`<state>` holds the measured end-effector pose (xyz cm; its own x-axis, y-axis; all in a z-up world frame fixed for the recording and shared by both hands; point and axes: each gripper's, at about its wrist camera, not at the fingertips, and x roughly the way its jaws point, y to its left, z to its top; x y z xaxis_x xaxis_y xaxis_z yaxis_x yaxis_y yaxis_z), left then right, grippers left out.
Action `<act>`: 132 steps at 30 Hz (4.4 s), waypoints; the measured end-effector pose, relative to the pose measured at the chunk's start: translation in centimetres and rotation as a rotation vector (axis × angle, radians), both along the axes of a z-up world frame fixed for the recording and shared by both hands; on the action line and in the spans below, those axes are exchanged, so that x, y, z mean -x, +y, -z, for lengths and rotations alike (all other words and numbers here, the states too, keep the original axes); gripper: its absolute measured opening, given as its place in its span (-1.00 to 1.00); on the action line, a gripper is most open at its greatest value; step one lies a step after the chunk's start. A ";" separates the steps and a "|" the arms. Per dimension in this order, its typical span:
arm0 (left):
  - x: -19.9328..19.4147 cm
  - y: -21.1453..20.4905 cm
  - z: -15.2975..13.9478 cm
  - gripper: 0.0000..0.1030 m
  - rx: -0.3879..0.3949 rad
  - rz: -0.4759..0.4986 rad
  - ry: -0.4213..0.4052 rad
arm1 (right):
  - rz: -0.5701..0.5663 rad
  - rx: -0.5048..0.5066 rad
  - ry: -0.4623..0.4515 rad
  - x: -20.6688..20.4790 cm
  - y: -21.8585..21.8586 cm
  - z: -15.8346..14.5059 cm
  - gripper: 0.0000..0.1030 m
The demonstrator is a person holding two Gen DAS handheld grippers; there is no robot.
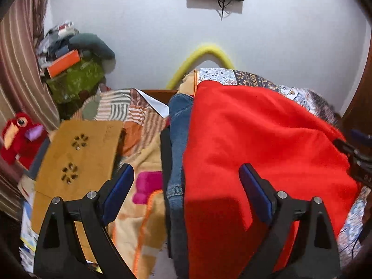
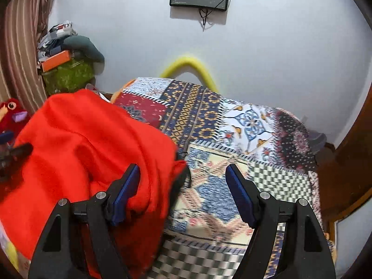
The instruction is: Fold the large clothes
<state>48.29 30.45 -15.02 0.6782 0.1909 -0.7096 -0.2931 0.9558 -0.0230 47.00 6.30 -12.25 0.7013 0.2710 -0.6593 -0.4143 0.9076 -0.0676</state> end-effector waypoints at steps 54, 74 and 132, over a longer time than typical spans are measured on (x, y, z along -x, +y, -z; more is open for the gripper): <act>39.4 -19.6 -18.9 0.80 -0.211 0.032 -0.699 | -0.256 -0.409 -0.517 36.7 -12.4 -17.6 0.42; 41.9 -20.9 -17.7 1.00 -0.205 0.016 -0.702 | -0.163 -0.401 -0.528 37.2 -13.2 -16.7 0.90; 40.1 -20.4 -16.3 1.00 -0.147 0.068 -0.646 | -0.121 -0.383 -0.499 37.2 -14.3 -16.6 0.96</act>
<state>8.22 10.10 1.29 0.9723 0.1965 -0.1266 -0.2031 0.9783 -0.0415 9.82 -8.03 4.37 0.8485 0.5193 -0.1019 -0.5180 0.8544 0.0411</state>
